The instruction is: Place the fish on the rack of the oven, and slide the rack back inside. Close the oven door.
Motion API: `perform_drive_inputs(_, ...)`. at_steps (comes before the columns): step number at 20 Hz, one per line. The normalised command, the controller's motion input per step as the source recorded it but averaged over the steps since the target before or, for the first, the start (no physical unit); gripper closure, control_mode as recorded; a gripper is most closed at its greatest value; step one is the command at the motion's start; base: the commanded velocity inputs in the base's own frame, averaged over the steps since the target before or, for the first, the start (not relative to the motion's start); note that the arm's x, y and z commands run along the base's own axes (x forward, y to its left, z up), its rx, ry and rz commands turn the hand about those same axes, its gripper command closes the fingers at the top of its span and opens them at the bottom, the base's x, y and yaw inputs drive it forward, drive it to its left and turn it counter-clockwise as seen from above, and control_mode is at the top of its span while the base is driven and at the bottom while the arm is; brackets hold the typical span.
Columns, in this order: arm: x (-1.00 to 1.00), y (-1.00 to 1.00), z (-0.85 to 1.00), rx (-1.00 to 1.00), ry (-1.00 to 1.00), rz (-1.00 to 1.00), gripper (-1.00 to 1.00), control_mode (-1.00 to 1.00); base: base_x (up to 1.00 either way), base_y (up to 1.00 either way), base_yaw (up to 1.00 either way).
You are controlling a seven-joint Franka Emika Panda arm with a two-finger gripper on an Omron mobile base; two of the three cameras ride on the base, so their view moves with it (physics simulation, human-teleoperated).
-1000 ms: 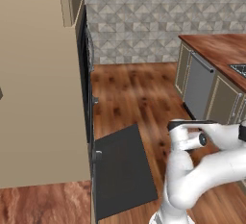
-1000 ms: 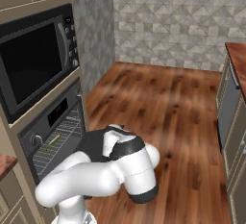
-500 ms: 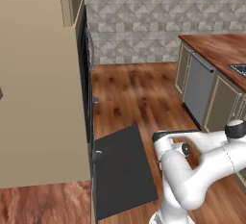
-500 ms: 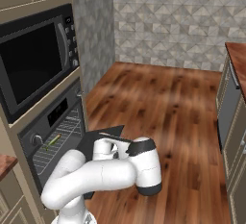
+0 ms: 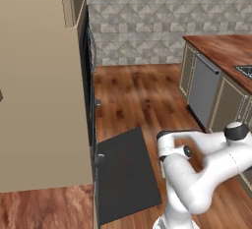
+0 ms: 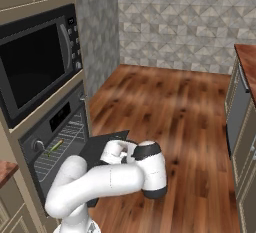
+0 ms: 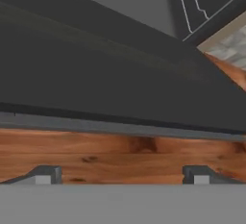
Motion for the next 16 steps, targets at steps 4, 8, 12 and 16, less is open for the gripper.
perform_drive_inputs(4,0.4,0.0,-0.62,0.18,0.16,0.04,-1.0,-1.0,0.0,0.0,0.0)
perform_drive_inputs(8,0.41,-0.06,-0.63,0.21,0.03,0.07,-1.0,-1.0,0.0,0.0,0.0)
perform_drive_inputs(12,0.46,-0.14,-0.33,0.14,-0.06,0.04,-1.0,-1.0,0.0,0.0,0.0)
perform_drive_inputs(16,0.33,-0.04,-0.29,0.11,-0.09,0.02,-1.0,-1.0,0.0,0.0,0.0)
